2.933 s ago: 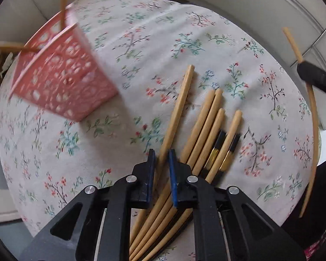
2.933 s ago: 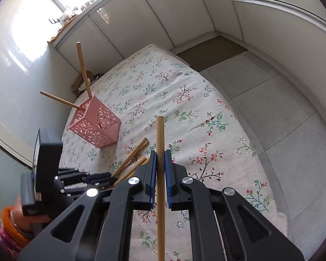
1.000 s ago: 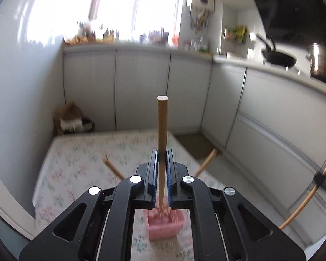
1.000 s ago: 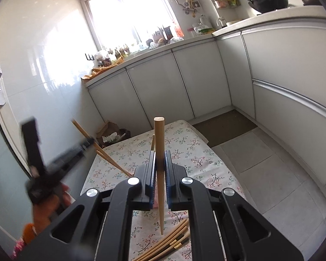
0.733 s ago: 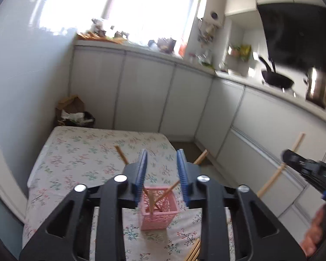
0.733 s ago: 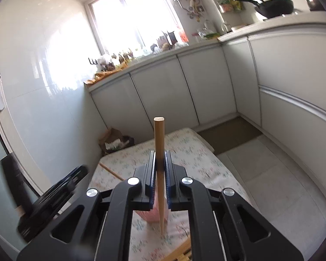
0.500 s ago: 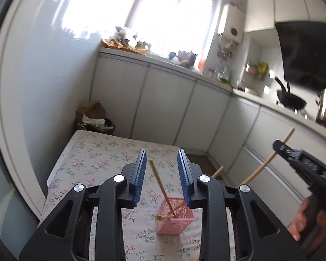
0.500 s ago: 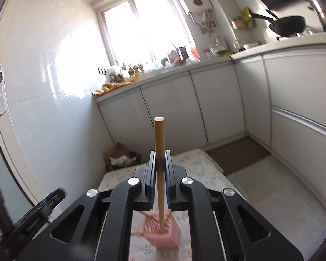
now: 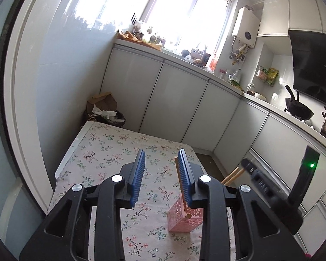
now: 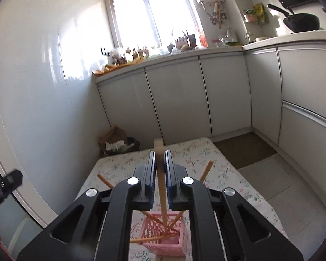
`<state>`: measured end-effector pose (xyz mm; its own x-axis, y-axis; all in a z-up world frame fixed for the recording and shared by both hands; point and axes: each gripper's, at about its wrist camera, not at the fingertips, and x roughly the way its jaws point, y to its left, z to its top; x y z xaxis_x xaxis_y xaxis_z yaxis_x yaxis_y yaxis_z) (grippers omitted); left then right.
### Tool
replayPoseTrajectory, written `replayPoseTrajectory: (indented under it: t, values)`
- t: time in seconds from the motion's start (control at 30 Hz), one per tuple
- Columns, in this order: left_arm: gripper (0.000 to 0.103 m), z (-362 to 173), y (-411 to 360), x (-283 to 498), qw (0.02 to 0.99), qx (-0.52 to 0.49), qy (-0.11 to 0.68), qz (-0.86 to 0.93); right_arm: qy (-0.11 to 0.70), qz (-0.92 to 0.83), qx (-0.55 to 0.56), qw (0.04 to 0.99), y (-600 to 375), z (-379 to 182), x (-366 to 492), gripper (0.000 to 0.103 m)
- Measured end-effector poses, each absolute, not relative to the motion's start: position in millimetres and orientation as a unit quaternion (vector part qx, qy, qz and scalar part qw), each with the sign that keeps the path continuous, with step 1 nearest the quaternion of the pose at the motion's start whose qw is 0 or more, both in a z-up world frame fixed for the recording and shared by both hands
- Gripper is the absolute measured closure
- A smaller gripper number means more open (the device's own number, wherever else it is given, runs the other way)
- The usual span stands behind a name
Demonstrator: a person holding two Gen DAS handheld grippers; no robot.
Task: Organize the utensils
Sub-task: 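Lower both chopsticks into the pink holder and open both grippers, then lower the left gripper to the chopstick pile and close on a chopstick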
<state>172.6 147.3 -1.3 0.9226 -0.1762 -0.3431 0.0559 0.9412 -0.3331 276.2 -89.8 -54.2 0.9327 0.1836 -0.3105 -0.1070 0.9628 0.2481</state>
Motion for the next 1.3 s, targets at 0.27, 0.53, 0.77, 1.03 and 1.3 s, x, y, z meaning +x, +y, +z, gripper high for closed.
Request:
replayPoseTrajectory:
  t: [0.27,0.53,0.77,1.03,1.3]
  values:
    - [0.068,6,137,164,0.969,-0.146,0.186,-0.069,0.160,0.043,0.107,0.980,-105,-37,243,0.067]
    - [0.020,16,105,144,0.974,-0.103,0.180,-0.089,0.179,-0.022,0.122,0.976,-139,-42,192,0.019]
    - [0.007,13,59,136,0.963,-0.040,0.225,-0.142,0.254,-0.063,0.125,0.957,-173,-76,153,0.007]
    - [0.007,-37,-14,150,0.906,0.055,0.354,-0.225,0.362,-0.083,0.181,0.911,-226,-150,97,0.007]
    - [0.007,-133,-88,191,0.795,0.130,0.529,-0.266,0.398,-0.080,0.213,0.889,-244,-177,80,0.007]
